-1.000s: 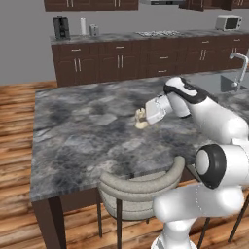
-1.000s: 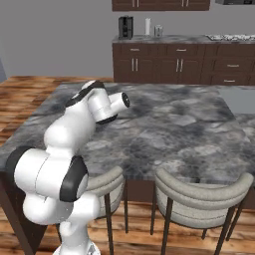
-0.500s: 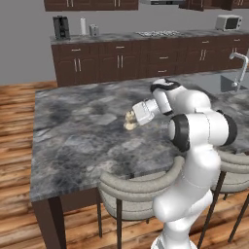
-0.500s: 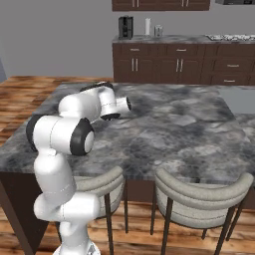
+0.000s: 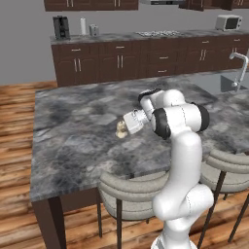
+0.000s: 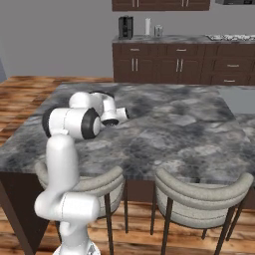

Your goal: Get the candle and the wine from the cabinet and move them to the dining counter.

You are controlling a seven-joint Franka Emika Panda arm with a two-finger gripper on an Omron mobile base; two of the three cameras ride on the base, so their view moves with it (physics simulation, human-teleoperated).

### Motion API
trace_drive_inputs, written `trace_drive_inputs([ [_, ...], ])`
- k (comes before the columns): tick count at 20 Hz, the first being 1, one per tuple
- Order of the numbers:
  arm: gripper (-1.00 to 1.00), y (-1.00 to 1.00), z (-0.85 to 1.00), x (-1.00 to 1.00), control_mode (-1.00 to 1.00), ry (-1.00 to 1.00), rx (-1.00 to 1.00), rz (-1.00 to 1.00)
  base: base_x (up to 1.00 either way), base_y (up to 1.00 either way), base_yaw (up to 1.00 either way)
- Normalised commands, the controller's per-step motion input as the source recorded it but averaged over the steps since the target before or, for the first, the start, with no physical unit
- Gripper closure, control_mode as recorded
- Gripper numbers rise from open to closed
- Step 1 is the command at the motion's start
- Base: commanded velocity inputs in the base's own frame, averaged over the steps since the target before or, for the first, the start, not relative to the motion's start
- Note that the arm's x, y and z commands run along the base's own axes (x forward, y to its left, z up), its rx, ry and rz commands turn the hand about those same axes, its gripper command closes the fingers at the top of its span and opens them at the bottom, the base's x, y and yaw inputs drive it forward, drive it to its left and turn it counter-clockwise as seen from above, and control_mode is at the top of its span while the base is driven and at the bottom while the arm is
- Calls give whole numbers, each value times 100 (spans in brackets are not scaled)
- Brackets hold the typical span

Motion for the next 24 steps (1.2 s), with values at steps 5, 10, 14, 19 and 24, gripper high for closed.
trace_drive_inputs([
  [5, 100, 25, -71, 31, -100, -1, 0, 5, 0, 0, 0],
  [10, 100, 20, -36, 42, -100, -5, 0, 5, 0, 0, 0],
  [14, 100, 10, -20, 46, -100, -7, 0, 4, 0, 0, 0],
  [19, 100, 9, -35, 55, -100, -1, 2, 4, 0, 0, 0],
  [24, 100, 18, -48, 44, -100, 1, 3, 4, 0, 0, 0],
])
